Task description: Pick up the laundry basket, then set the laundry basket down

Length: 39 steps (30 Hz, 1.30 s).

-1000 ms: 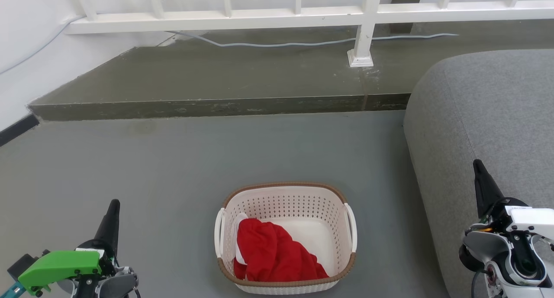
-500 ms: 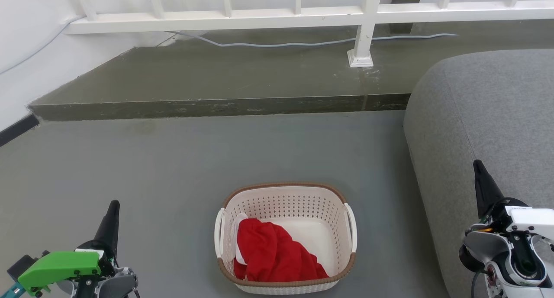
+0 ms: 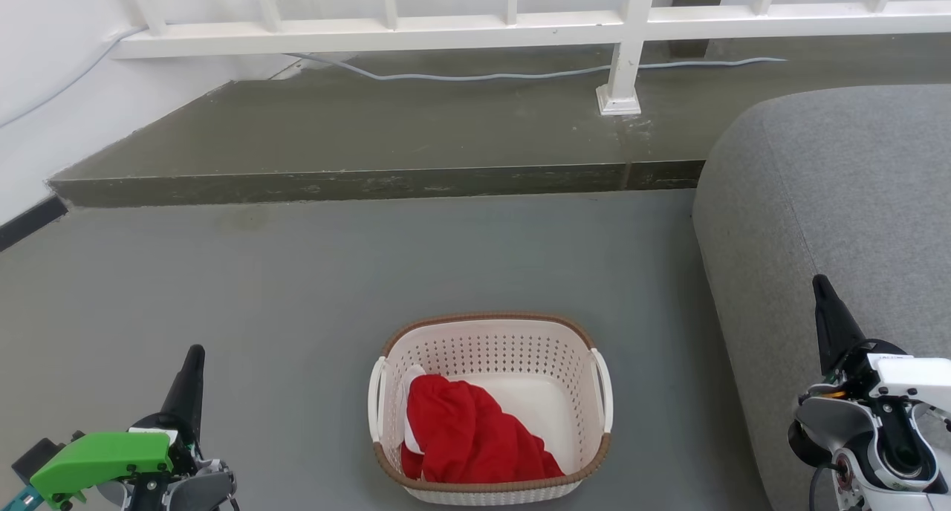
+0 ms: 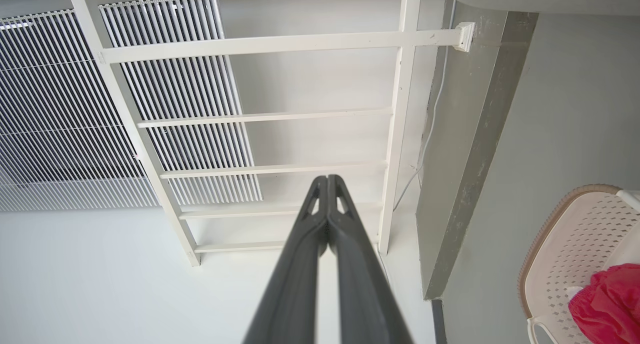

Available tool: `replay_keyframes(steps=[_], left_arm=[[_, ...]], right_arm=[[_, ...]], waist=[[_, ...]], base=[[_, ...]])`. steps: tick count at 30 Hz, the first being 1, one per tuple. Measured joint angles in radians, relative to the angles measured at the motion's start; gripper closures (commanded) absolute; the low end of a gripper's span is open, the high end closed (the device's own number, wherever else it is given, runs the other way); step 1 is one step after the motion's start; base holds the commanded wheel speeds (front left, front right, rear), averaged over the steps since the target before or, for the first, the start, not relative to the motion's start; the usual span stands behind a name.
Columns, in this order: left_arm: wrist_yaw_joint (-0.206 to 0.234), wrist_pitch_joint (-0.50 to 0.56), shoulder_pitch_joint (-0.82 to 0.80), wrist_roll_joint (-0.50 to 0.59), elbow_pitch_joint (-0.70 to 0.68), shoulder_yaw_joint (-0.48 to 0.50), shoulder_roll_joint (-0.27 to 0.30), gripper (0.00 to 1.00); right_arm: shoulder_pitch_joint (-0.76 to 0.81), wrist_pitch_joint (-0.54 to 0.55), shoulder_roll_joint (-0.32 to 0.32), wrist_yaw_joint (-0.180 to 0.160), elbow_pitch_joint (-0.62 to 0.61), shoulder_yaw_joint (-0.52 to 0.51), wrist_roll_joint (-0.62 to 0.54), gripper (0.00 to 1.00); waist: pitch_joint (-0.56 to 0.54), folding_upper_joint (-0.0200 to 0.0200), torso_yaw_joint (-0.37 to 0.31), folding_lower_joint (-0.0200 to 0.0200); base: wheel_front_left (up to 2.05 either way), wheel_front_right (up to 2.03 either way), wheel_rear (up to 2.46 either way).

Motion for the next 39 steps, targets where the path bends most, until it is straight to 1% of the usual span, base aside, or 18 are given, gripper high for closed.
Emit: replay_keyframes(steps=[39], left_arm=[[0.000, 0.004, -0.001, 0.000, 0.004, 0.004, -0.001, 1.00]], right_arm=[[0.000, 0.004, 0.001, 0.000, 0.004, -0.003, 0.000, 1.00]], waist=[[0.000, 0.0000, 0.000, 0.0000]], base=[[0.00, 0.00, 0.00]])
